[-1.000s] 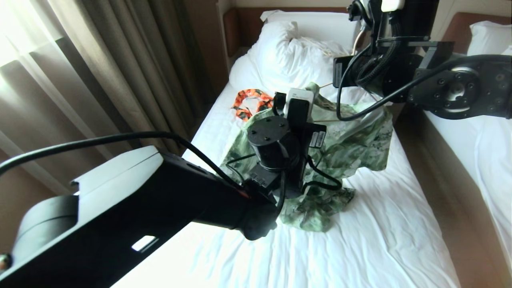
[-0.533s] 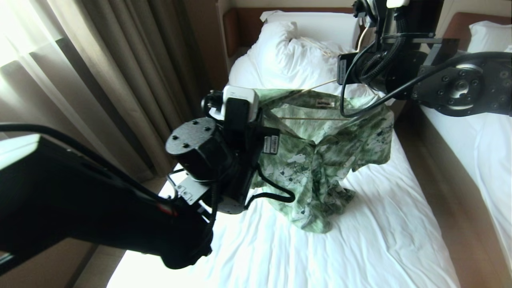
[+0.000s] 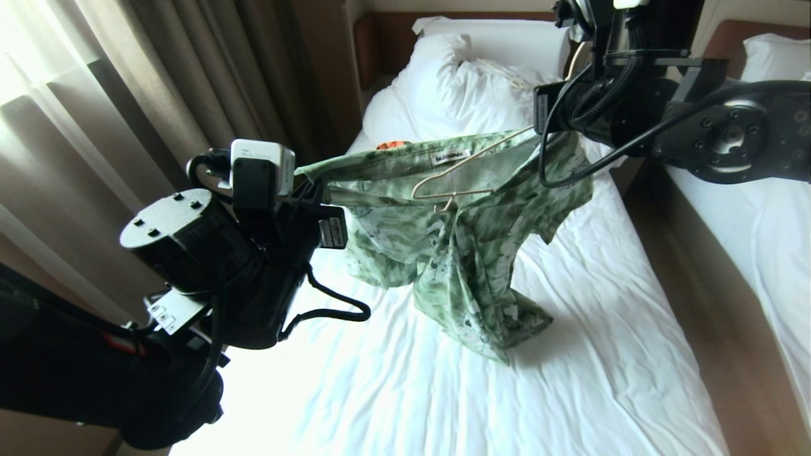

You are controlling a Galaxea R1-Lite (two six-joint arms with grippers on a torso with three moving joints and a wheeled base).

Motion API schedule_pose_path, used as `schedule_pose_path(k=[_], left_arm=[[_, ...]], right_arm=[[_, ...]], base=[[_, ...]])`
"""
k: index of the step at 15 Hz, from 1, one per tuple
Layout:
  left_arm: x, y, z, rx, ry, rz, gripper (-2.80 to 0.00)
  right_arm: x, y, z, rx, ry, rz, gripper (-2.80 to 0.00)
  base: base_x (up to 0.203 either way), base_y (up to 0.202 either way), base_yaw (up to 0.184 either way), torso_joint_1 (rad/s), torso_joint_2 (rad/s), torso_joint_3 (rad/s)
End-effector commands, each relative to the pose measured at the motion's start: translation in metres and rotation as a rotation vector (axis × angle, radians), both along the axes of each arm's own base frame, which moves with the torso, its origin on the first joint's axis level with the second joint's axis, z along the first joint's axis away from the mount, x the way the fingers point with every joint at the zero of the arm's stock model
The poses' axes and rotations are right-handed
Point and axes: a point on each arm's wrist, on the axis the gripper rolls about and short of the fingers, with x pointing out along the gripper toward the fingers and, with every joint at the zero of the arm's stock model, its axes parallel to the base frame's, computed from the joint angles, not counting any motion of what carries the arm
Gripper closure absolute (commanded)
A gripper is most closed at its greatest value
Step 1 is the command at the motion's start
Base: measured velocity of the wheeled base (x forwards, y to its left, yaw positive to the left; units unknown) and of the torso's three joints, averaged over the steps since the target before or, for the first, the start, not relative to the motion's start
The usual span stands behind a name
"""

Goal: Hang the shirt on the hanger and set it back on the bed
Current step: Take the clothes hanger out of the clothes

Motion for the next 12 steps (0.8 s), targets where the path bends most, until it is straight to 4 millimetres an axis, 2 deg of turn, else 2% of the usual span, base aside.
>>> schedule_pose_path(k=[1, 3, 4, 6, 10, 12], left_arm=[[0.002, 0.004, -0.006, 0.010, 0.013, 0.006, 0.00], [0.008, 0.002, -0.014, 0.023, 0.031, -0.005, 0.00], [0.009, 0.001, -0.016, 0.026, 0.033, -0.014, -2.80], [0.010, 0.001, -0.017, 0.007, 0.039, -0.026, -2.80], [0.006, 0.021, -0.037, 0.042, 0.106, -0.067, -2.80], [0.000, 0.021, -0.045, 0.039, 0.140, -0.083, -2.80]], right_arm=[[0.004, 0.004, -0.006, -0.007, 0.012, -0.001, 0.00], [0.007, 0.007, -0.010, -0.010, 0.019, 0.004, 0.00], [0.008, 0.008, -0.012, -0.012, 0.023, 0.004, 0.00], [0.012, 0.010, -0.017, -0.017, 0.034, 0.004, 0.00], [0.019, 0.019, -0.029, -0.017, 0.042, 0.014, 0.00], [0.021, 0.026, -0.034, -0.014, 0.037, 0.025, 0.00]], base=[[0.000, 0.000, 0.000, 0.000, 0.00, 0.000], [0.000, 0.000, 0.000, 0.000, 0.00, 0.000], [0.000, 0.000, 0.000, 0.000, 0.00, 0.000], [0.000, 0.000, 0.000, 0.000, 0.00, 0.000], [0.000, 0.000, 0.000, 0.000, 0.00, 0.000], [0.000, 0.000, 0.000, 0.000, 0.00, 0.000]])
